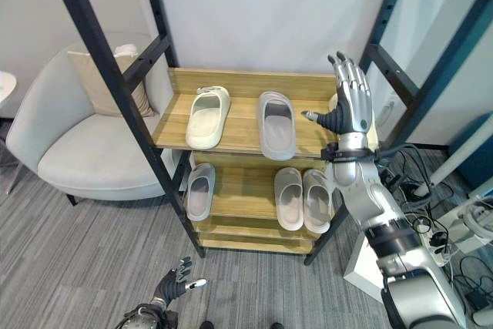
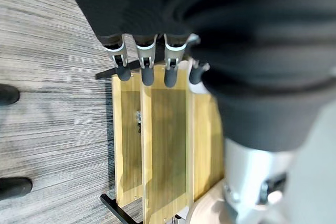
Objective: Arrange the slippers neatly on the shoe rack.
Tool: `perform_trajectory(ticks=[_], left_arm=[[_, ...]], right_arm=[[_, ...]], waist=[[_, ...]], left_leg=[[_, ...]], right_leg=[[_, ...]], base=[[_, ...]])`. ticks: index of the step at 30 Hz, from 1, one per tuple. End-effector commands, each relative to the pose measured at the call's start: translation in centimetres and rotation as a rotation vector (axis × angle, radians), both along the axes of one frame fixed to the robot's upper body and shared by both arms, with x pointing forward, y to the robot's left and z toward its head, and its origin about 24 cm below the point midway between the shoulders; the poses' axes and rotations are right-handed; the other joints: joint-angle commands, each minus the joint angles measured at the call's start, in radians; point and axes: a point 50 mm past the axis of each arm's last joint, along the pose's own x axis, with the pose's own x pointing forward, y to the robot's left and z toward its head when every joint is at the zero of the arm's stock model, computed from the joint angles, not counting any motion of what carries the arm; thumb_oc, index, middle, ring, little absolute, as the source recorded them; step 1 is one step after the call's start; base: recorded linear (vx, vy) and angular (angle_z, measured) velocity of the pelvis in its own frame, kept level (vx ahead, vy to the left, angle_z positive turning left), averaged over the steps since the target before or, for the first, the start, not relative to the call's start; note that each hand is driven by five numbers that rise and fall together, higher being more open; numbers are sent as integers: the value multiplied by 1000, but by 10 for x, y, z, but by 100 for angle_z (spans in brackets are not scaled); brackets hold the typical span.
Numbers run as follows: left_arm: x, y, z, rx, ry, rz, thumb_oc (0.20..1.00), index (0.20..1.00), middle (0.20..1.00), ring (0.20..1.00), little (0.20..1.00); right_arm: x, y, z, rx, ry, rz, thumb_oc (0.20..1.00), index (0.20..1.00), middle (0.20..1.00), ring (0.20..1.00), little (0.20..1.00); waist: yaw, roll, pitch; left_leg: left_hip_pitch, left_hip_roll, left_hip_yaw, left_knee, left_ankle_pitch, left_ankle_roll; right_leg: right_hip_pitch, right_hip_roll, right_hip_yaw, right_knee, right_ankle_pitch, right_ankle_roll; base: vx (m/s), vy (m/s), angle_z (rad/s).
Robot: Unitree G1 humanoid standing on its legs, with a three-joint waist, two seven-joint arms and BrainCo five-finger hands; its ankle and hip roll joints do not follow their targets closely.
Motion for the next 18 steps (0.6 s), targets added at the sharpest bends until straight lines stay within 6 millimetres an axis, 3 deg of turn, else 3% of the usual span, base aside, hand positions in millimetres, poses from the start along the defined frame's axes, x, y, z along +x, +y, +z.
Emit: perform_trajectory(ticks=[1, 6, 18], left_arm=[[30, 1, 15, -18, -103, -27, 1000, 1000, 1000, 1000, 1000], [36, 3, 19, -17, -121, -24, 1000, 1000, 1000, 1000, 1000], [38, 7, 21, -22, -126, -4, 1000, 1000, 1000, 1000, 1000]], right_arm=[[9, -6, 50, 24, -114, 4, 1000, 1000, 1000, 1000, 1000], [24, -10, 56, 41, -61, -32, 1000, 1000, 1000, 1000, 1000], [49, -46, 40, 97, 138, -197, 1000, 1000, 1000, 1000, 1000]], waist=[[32, -34, 60], [45, -40, 69], [55, -37, 79]], left_leg=[[63, -51, -56, -4, -194, 64], [54, -55, -60, -5, -192, 63], [43, -61, -68, -1, -193, 59]], right_leg=[[103, 3, 6, 3, -234, -1], [98, 0, -2, 3, -236, 1], [95, -6, -18, 3, -237, 5]], base=[[53, 32, 5], [33, 18, 8], [30, 10, 1]])
